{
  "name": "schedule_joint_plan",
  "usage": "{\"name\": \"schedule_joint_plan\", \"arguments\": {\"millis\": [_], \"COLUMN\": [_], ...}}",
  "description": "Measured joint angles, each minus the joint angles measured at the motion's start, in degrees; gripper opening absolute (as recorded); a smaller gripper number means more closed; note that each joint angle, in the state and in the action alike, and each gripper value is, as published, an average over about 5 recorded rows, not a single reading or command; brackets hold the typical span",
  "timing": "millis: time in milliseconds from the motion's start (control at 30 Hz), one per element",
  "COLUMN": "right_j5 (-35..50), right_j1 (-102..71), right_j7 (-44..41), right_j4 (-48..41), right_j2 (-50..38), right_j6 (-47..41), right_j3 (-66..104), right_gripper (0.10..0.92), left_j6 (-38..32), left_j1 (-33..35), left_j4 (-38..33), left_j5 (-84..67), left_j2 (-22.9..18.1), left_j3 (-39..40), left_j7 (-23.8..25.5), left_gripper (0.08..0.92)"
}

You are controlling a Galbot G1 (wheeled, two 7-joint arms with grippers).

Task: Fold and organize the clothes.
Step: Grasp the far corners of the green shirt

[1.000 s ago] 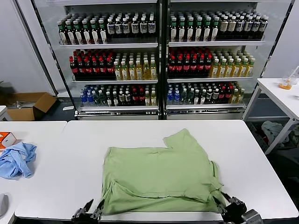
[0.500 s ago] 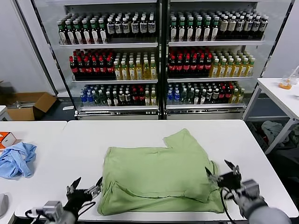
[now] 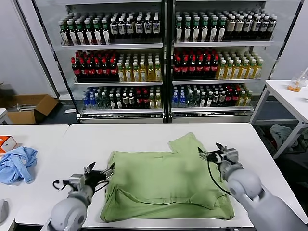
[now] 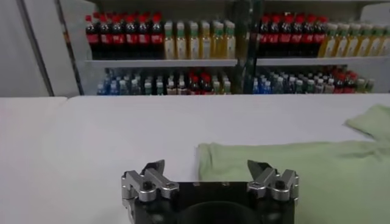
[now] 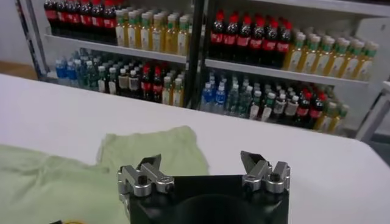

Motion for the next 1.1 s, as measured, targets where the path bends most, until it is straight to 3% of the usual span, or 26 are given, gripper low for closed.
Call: {"name": "schedule_joint_plan", "arguments": {"millis": [500, 900, 1100], "right_j5": [3.2, 4.4, 6.3], "right_j1": [16.3, 19.3, 19.5], "right_j7": [-1.7, -3.5, -4.3], "right_j4": [-19.4, -28.1, -29.6], "right_j2": [7.0, 9.8, 9.8], "right_j6": [-0.5, -0.5, -0.5], "right_j3": [-10.6, -13.5, -14.0], "right_gripper": [0.823, 0.823, 0.732], "left_j6": [0.6, 1.6, 1.3], "left_j1": [-14.6, -17.3, -17.4], "left_j4": [14.4, 17.8, 17.9], "left_j5": [-1.2, -2.7, -2.9], "left_j2": [-0.3, -0.2, -0.4], "left_j3": [8.6, 10.9, 11.6], "left_j7": [0.7, 2.1, 2.8], "left_gripper": [0.823, 0.823, 0.724]}}
